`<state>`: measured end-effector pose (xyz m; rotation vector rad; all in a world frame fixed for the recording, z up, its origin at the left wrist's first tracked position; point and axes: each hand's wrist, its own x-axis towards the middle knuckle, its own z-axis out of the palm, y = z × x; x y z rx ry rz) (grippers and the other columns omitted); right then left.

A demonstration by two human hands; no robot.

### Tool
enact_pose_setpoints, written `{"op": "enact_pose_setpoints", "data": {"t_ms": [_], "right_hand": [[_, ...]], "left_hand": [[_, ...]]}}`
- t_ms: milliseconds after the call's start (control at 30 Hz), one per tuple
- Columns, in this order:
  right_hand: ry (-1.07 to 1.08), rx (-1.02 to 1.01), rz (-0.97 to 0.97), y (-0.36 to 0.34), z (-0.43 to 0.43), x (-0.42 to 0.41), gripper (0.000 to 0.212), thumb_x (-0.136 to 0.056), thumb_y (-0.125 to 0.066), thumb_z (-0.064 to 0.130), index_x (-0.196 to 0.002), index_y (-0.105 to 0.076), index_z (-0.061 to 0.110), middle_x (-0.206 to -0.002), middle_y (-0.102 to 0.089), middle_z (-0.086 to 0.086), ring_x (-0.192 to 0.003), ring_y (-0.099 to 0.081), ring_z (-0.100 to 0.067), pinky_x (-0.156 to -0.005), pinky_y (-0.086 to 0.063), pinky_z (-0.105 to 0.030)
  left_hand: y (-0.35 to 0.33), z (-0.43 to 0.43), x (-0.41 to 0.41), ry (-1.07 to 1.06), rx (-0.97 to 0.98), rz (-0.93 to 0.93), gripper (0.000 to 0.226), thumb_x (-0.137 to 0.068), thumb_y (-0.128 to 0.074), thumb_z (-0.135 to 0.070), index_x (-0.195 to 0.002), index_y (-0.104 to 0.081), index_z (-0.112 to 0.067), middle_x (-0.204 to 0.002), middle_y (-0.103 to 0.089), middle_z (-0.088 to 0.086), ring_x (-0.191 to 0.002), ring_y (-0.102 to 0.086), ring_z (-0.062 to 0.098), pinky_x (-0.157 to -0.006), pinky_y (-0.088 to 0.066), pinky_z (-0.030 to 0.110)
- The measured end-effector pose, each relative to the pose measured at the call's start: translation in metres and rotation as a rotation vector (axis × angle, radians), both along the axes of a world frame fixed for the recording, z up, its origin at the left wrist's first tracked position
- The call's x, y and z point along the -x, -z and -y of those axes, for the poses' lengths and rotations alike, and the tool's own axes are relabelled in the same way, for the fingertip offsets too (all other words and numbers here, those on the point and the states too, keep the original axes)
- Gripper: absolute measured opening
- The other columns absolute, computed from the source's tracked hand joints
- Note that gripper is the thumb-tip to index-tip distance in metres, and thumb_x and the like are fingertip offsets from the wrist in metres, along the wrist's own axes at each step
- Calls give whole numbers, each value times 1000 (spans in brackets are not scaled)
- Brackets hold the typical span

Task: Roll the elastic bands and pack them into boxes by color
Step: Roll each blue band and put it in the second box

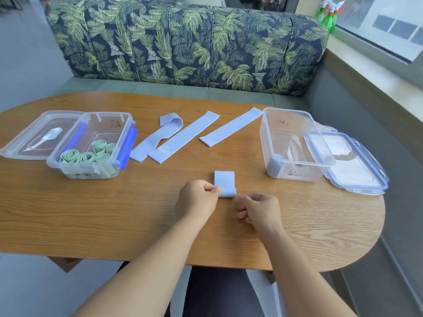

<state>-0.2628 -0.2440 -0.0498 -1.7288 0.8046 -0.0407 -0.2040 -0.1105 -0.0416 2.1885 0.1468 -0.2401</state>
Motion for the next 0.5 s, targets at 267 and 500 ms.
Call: {"op": "enact_pose_setpoints", "data": {"t_ms": [267,500], "right_hand": [[-4,7,7,0,-3,-11,11,-79,-71,27,-81,-72,17,-54,-68,2,-55,-62,-14,-68,-54,-41],[13,71,-15,-1,-6,-22,15,-80,-71,37,-79,-69,22,-53,-68,6,-61,-70,-15,-78,-59,-45]], "left_hand": [[-9,1,-10,31,-59,-54,19,-81,-65,-44,-77,-69,-26,-72,-70,-9,-73,-66,13,-72,-55,29],[-9,0,-13,43,-67,-58,33,-83,-63,-50,-72,-69,-19,-68,-70,-5,-72,-67,16,-74,-57,35]]}}
